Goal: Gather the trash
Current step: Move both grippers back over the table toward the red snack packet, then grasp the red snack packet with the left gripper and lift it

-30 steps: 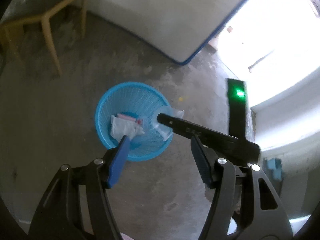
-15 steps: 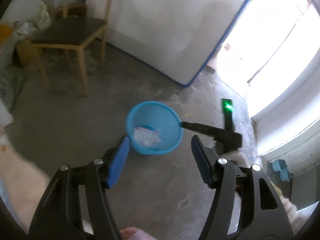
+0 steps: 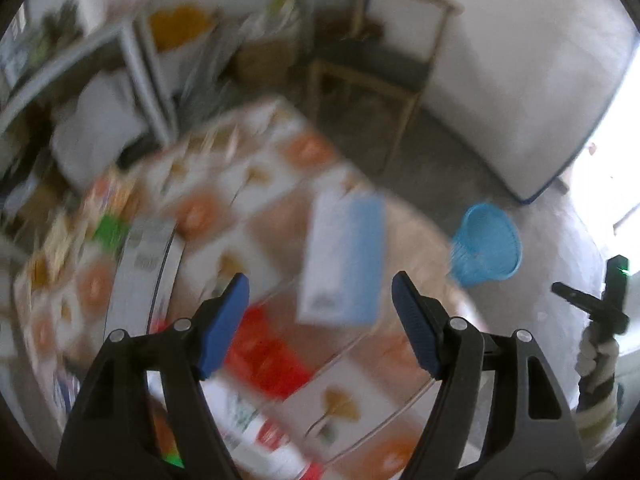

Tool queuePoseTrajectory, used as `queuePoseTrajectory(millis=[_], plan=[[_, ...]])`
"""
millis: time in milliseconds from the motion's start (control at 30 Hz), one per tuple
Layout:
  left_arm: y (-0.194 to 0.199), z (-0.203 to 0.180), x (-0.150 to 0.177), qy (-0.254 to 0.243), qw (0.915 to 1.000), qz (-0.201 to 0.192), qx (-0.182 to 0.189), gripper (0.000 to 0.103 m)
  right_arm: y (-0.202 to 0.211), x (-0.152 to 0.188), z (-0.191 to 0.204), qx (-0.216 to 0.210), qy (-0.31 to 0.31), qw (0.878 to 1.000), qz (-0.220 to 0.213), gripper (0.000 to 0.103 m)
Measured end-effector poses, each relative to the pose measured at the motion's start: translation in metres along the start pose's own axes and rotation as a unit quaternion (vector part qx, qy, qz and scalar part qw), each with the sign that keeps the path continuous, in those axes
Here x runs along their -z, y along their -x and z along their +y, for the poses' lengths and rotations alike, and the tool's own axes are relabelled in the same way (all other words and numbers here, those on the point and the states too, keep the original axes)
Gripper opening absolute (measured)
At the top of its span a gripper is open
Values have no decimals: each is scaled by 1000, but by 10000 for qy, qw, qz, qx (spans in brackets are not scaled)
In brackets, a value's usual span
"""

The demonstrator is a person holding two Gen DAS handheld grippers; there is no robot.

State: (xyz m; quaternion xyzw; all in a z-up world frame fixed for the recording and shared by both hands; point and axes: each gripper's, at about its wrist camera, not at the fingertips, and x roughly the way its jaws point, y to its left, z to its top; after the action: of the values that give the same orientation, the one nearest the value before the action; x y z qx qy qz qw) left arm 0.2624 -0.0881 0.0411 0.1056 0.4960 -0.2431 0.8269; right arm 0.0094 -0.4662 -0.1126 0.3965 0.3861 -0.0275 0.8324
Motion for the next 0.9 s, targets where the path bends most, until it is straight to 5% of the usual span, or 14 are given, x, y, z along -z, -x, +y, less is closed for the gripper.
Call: queuePoseTrajectory(millis=[167,567,767,900], plan=[[-41,24,24,333,9963,766,211,70,-15,22,62,-504,448,9976,129,56],[-122,49,24,206,9796,1869,-703,70,-25,44,120,-803,1039,9907,340,56],[-137,51,23,187,9744,2081,-830,69,-30,42,122,-858,1036,9901,396,56],[-137,45,19,13,9755,2019,-874,59,-33,42,125,-896,1012,9900,397,56]])
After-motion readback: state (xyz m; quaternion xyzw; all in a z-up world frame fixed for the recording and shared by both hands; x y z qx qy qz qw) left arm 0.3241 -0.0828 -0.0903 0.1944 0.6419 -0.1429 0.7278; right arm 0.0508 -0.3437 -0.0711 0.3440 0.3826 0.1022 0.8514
